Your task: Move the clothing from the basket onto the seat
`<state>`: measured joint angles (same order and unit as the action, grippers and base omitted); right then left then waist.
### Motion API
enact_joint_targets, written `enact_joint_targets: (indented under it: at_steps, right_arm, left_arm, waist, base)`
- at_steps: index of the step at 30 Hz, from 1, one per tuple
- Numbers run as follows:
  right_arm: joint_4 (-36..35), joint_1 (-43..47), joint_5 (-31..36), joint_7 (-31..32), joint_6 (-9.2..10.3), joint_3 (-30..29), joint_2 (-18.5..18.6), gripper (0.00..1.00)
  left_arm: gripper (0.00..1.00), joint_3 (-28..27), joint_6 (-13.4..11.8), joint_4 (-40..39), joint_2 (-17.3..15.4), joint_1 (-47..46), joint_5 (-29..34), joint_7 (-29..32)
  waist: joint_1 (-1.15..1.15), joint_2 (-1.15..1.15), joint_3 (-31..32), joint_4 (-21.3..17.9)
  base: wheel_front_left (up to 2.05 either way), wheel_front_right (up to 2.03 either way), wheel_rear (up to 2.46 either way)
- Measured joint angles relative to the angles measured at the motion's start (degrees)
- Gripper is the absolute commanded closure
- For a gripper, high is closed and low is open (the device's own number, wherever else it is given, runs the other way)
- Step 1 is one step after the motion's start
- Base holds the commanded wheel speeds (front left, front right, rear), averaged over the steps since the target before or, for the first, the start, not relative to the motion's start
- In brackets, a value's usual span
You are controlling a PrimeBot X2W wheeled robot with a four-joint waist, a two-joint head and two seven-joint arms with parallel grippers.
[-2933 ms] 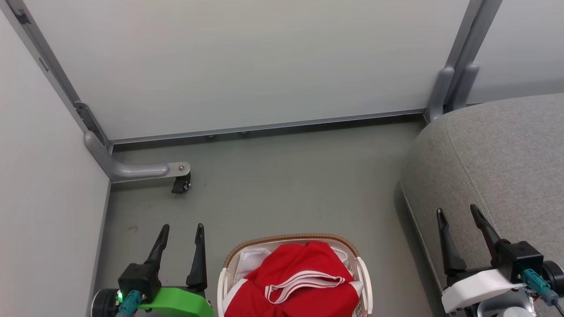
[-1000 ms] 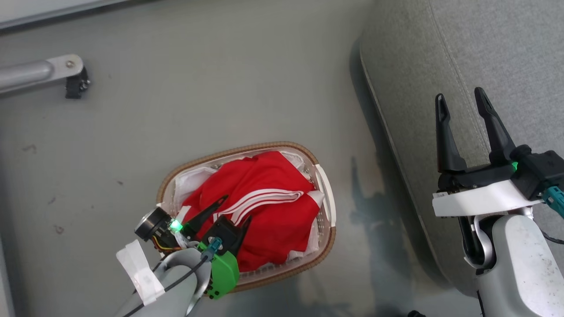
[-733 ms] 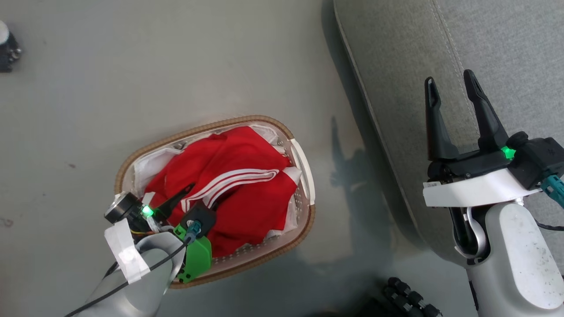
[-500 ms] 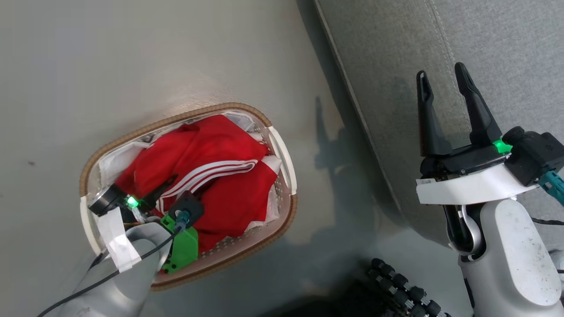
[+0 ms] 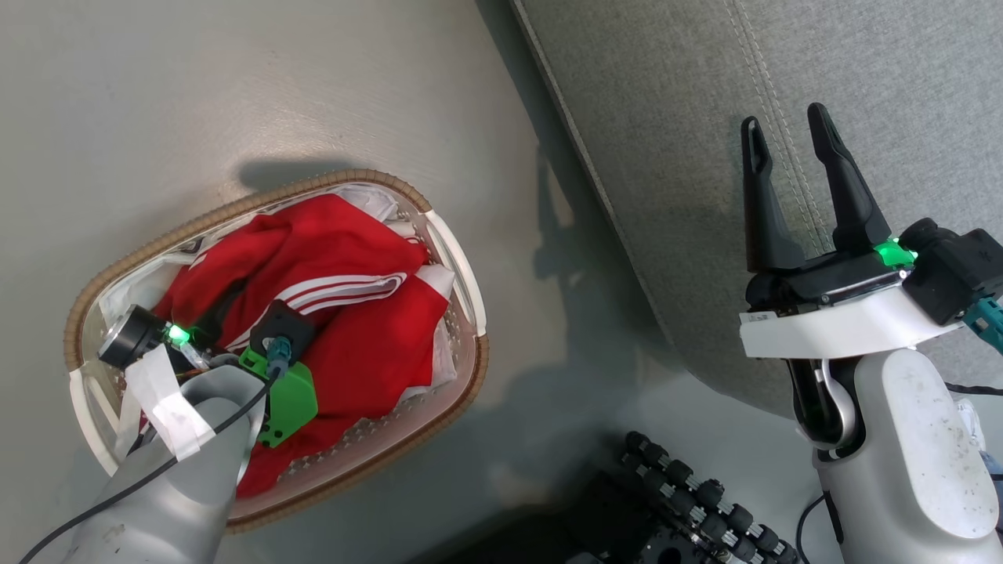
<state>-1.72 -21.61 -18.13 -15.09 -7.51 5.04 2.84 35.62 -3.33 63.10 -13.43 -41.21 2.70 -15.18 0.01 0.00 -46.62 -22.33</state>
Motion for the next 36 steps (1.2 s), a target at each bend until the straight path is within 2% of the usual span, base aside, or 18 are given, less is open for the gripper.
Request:
enact_joint_targets:
  at_steps: [3, 4, 5, 6, 7, 8, 17, 27, 36]
  right_arm:
    - [0.12, 0.01, -0.10, 0.00, 0.00, 0.31, 0.00, 0.00]
    - [0.14, 0.01, -0.15, 0.00, 0.00, 0.46, -0.01, 0.00]
    - [0.16, 0.01, -0.16, 0.00, 0.00, 0.63, -0.01, 0.00]
    - [0.20, 0.01, -0.16, 0.00, 0.00, 0.78, -0.01, 0.00]
    - [0.21, 0.01, -0.16, 0.00, 0.00, 0.89, -0.01, 0.00]
    - [0.23, 0.02, -0.16, 0.00, 0.00, 0.98, -0.01, 0.00]
    - [1.41, 0.99, 0.99, 0.00, 0.00, 0.55, -0.02, 0.00]
    - [2.93, 3.14, 4.54, 0.00, 0.00, -1.24, -0.05, 0.00]
    - [4.59, 7.58, 8.24, 0.00, 0.00, -3.61, -0.09, 0.00]
  left_arm:
    - [0.02, -0.52, -0.30, -1.23, -0.20, 0.04, -1.29, 0.00]
    - [0.19, -0.62, -0.41, -1.42, -0.25, 0.07, -1.57, 0.00]
    - [0.54, -0.68, -0.47, -1.54, -0.30, 0.10, -1.75, 0.00]
    - [0.64, -0.70, -0.47, -1.55, -0.33, 0.16, -1.97, 0.00]
    - [0.89, -0.71, -0.46, -1.51, -0.33, 0.21, -2.16, 0.00]
    - [1.00, -0.77, -0.45, -1.38, -0.32, 0.32, -2.35, 0.00]
    - [1.00, -1.02, 0.62, -2.58, 1.32, 1.86, -4.87, 0.00]
    - [1.00, -2.50, 2.52, -11.36, 3.52, 7.82, -8.46, 0.00]
    - [1.00, -1.29, 4.93, -20.79, 4.19, 12.66, -8.12, 0.01]
  waist:
    - [0.00, 0.00, 0.32, 0.21]
    - [0.00, 0.00, 0.42, 0.26]
    - [0.00, 0.00, 0.54, 0.32]
    - [0.00, 0.00, 0.66, 0.36]
    - [0.00, 0.00, 0.75, 0.38]
    - [0.00, 0.00, 0.89, 0.41]
    - [0.00, 0.00, 3.40, 1.39]
    - [0.00, 0.00, 9.86, 4.33]
    - [-0.01, 0.00, 18.23, 8.16]
  base:
    - [0.00, 0.00, 0.00]
    - [0.00, 0.00, 0.00]
    - [0.00, 0.00, 0.00]
    - [0.00, 0.00, 0.00]
    - [0.00, 0.00, 0.00]
    - [0.00, 0.00, 0.00]
    - [0.00, 0.00, 0.00]
    - [0.00, 0.00, 0.00]
    - [0.00, 0.00, 0.00]
